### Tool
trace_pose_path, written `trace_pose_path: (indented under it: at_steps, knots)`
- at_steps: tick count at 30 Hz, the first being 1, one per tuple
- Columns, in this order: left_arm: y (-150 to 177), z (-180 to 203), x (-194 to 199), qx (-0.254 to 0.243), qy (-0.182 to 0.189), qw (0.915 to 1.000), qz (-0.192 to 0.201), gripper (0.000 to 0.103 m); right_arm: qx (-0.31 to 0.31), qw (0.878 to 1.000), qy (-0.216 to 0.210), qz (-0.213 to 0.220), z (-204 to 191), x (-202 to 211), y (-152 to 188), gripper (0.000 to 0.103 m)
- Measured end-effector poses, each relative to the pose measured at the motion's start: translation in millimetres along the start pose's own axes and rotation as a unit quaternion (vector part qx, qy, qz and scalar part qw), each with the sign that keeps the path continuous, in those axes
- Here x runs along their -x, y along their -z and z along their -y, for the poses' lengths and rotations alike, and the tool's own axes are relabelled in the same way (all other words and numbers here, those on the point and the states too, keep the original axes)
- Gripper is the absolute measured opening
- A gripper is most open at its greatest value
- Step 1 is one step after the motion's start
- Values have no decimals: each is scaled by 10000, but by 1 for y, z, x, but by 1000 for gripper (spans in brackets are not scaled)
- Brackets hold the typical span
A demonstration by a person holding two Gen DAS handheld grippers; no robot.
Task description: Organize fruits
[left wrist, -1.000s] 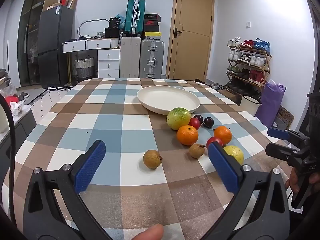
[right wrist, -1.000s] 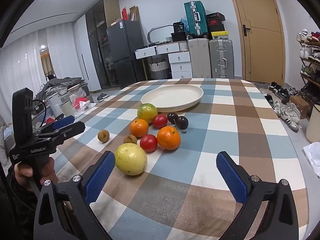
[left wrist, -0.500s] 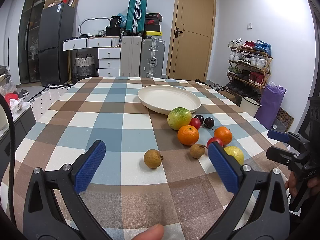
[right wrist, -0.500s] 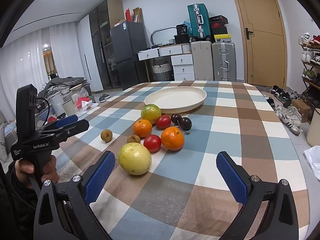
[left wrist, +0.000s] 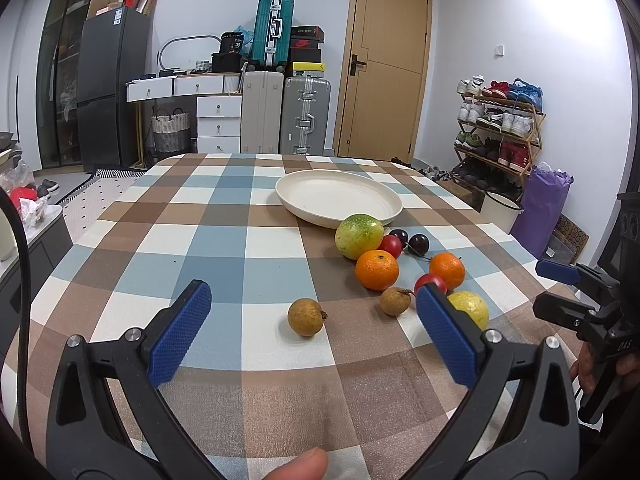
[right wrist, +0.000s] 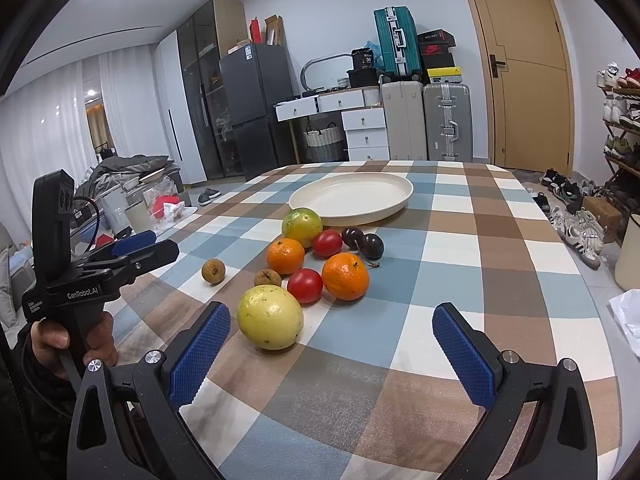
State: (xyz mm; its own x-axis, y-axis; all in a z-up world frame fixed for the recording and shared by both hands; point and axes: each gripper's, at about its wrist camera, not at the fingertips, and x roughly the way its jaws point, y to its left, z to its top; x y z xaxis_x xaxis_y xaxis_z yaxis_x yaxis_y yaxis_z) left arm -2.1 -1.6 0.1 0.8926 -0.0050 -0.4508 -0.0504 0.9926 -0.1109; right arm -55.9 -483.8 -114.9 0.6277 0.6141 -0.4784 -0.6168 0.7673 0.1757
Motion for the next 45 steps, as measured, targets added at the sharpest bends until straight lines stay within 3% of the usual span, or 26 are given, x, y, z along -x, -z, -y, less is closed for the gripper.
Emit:
trace_pose_path:
  at_steps: [29,45]
  knots:
    - [0,1,-1,-8,-11,10000,-14,102,4,10000,14,-11,0,0,0,103]
    - [6,-7,-4,-34,-52,9999,-84,102,37,9997,85,-220,-5,-4,-6,103]
